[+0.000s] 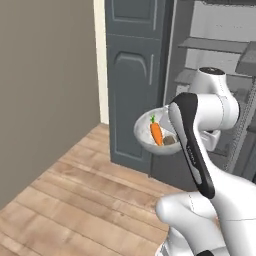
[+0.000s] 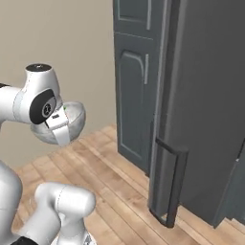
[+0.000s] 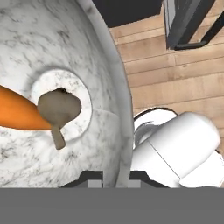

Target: Place the bowl with the carrot and garlic on the top shelf of the fridge. Place the bowl with the fishs on the second highest shelf of the fridge.

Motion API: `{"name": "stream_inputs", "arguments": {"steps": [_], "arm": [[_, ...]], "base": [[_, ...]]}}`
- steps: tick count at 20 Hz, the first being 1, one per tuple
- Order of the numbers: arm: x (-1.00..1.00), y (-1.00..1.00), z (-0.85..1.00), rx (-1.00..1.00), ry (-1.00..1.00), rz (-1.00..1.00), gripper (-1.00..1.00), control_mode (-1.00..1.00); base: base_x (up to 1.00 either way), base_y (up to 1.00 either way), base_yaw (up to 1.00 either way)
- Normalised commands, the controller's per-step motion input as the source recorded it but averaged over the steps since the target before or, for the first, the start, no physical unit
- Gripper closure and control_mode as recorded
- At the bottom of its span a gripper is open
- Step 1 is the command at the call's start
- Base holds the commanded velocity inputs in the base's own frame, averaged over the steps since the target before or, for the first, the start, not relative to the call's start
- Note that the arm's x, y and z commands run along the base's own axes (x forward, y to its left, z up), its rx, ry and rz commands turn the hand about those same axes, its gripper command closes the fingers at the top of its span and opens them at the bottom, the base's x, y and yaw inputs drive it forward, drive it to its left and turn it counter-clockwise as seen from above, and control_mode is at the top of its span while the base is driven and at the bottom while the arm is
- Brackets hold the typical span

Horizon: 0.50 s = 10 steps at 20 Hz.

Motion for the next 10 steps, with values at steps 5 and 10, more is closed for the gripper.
{"name": "stream_inputs", "arguments": {"steps": [5, 10], "arm": [[0.0, 0.0, 0.0, 0.0, 0.0, 0.0, 1.0, 1.0], [0.0, 0.0, 0.0, 0.0, 0.0, 0.0, 1.0, 1.0]], "base": [[1.0, 0.0, -0.46], [1.0, 0.06, -0.56]]}}
